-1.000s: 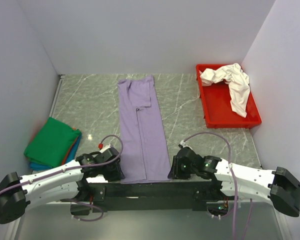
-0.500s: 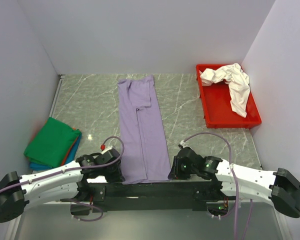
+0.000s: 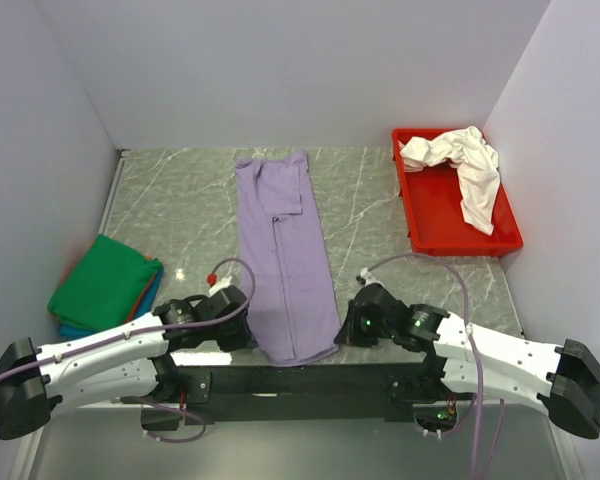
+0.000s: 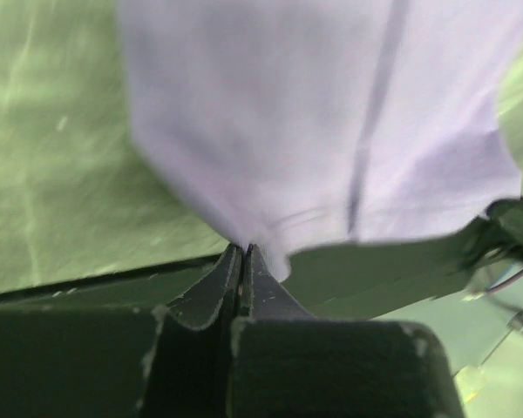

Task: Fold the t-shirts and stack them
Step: Fold the tshirt

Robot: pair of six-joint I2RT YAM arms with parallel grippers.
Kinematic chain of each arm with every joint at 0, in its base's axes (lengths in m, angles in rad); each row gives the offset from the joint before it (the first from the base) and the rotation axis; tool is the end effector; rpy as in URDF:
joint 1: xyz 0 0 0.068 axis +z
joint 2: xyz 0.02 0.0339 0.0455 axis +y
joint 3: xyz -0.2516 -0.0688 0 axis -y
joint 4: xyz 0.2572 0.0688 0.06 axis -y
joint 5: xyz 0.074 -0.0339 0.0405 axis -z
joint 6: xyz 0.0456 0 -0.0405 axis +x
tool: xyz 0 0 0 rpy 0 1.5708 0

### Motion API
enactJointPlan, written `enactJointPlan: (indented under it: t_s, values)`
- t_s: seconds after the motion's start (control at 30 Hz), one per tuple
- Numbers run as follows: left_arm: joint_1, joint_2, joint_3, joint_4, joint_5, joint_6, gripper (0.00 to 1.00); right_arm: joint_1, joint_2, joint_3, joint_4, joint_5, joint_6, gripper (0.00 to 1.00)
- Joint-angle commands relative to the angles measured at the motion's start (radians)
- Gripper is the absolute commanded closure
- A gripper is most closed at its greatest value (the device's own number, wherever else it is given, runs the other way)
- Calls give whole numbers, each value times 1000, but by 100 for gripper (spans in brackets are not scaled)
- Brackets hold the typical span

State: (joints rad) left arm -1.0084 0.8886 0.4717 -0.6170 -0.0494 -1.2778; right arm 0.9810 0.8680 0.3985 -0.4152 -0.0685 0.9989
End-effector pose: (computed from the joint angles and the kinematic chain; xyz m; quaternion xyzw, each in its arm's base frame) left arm 0.0989 -0.1527 0.1568 -0.1359 0.9543 -0.2314 0.1316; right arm 0.1029 0.1593 0.1502 -0.0031 0.9412 0.2987 0.1575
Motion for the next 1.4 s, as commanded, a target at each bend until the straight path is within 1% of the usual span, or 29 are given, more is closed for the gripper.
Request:
enactJointPlan:
  t_s: [0.0,0.03,0.07,0.1,0.13,0.17,0.2,0.23,0.27,0.33,0.4,0.43,0.47,0.53,0.6,0.67,0.77,0.83,0.93,1.07,1.37]
  values:
    - [60,59,125,26,-105,78,100,-68,50,158,19,96,-77,100]
    - [83,75,139,34,-109,87,100,-86,74,186,29,95,-116,100]
    - [143,104,159,48,-93,96,100,-108,122,236,56,84,-132,100]
    - [174,118,165,68,-84,106,100,-125,150,262,70,82,-147,100]
    - [201,133,174,98,-81,113,100,-158,185,325,79,78,-181,100]
    - [230,169,186,115,-75,120,100,-175,257,359,91,72,-196,100]
    - [279,193,220,128,-73,127,100,-186,296,394,96,75,-212,100]
    - [300,238,243,135,-89,133,100,-215,334,463,96,79,-241,100]
    - [313,262,290,143,-99,138,100,-229,409,496,98,84,-252,100]
    - [359,329,338,152,-128,147,100,-264,480,584,99,76,-278,100]
    - [405,372,404,166,-144,147,100,-318,574,632,124,72,-295,100]
    - [421,416,424,174,-153,146,100,-333,607,692,122,75,-298,100]
    - [435,440,444,184,-158,144,99,-361,676,727,107,78,-304,100]
    - [478,511,498,198,-156,140,100,-383,738,813,108,72,-321,100]
    - [519,564,553,207,-155,140,100,-415,821,864,110,72,-330,100]
    - [540,645,608,215,-153,147,100,-435,897,940,96,45,-333,100]
    - [599,754,677,230,-124,175,99,-481,968,1016,92,19,-345,100]
    - [616,817,709,238,-109,198,99,-507,994,1052,101,1,-355,100]
    - [636,860,754,243,-104,212,99,-531,1037,1100,102,-24,-367,100]
    - [659,886,797,227,-95,216,100,-550,1085,1145,84,-50,-382,100]
    - [695,898,802,269,-46,248,99,-567,1125,1159,95,-71,-391,100]
